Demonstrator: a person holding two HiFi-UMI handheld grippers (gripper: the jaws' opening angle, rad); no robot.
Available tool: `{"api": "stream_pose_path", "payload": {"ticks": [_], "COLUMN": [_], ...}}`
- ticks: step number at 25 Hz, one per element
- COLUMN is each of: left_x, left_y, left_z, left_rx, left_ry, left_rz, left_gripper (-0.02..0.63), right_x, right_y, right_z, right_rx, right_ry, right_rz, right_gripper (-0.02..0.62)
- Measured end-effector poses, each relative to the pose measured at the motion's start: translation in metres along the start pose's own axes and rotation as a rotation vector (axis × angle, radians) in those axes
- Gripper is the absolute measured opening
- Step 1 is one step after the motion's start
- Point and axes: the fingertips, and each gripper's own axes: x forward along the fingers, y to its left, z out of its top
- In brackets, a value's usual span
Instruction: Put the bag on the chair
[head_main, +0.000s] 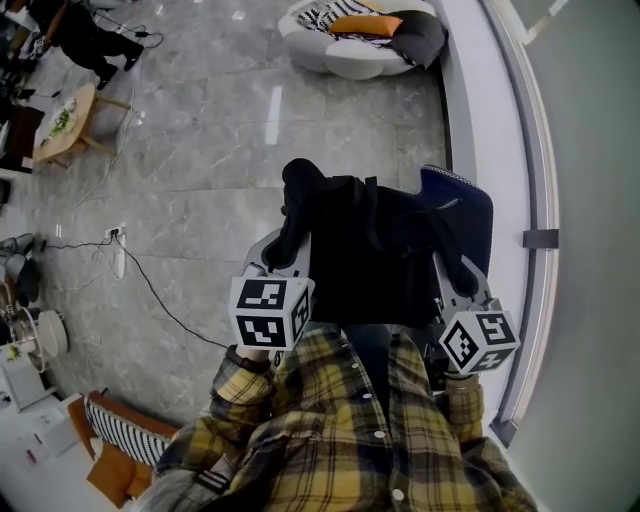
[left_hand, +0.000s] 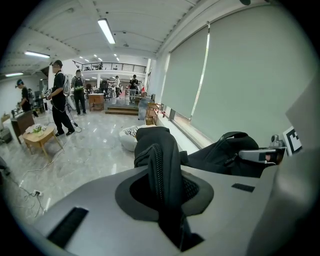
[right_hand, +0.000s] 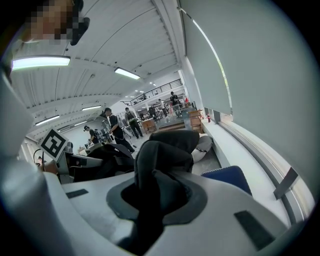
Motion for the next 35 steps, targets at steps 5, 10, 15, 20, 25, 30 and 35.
{"api": "stream_pose_path", "payload": {"ticks": [5, 10, 15, 20, 25, 30, 35], "left_x": [0.020, 0.046, 0.070, 0.098, 0.133, 0.163, 0.192], "left_y": [0.005, 0.013, 0.025, 0.033, 0.044, 0.054, 0.067], "left_z": [-0.016, -0.040, -0.068, -0.102, -0.134, -0.158, -0.178], "left_rx": [0.005, 0.018, 0.006, -0.028, -0.031, -0.014, -0.011], "left_ry": [0.026, 0.069, 0.108, 0.135, 0.176, 0.210, 0.242], "left_rz": [0.005, 0.016, 0.032, 0.070, 0.085, 0.105, 0.125], "left_gripper": [0.060, 0.060, 0.060, 0.060, 0.060, 0.060, 0.060], "right_x": [0.018, 0.041, 0.066, 0.094, 0.120, 0.145, 0.171], "right_y": [-0.010, -0.020, -0.030, -0.043, -0.057, -0.068, -0.075], "right_z": [-0.014, -0.037, -0.059, -0.091, -0.125, -0.152, -0.176], "right_rx": [-0.001, -0.002, 0.000, 0.011, 0.037, 0.066, 0.071], "right_ry": [0.026, 0.071, 0.107, 0.152, 0.192, 0.221, 0.253], "right_rz": [-0.010, -0.018, -0.017, -0.042, -0.068, -0.109, -0.130], "right_gripper": [0.069, 0.069, 0.069, 0.071, 0.071, 0.071, 0.071]}}
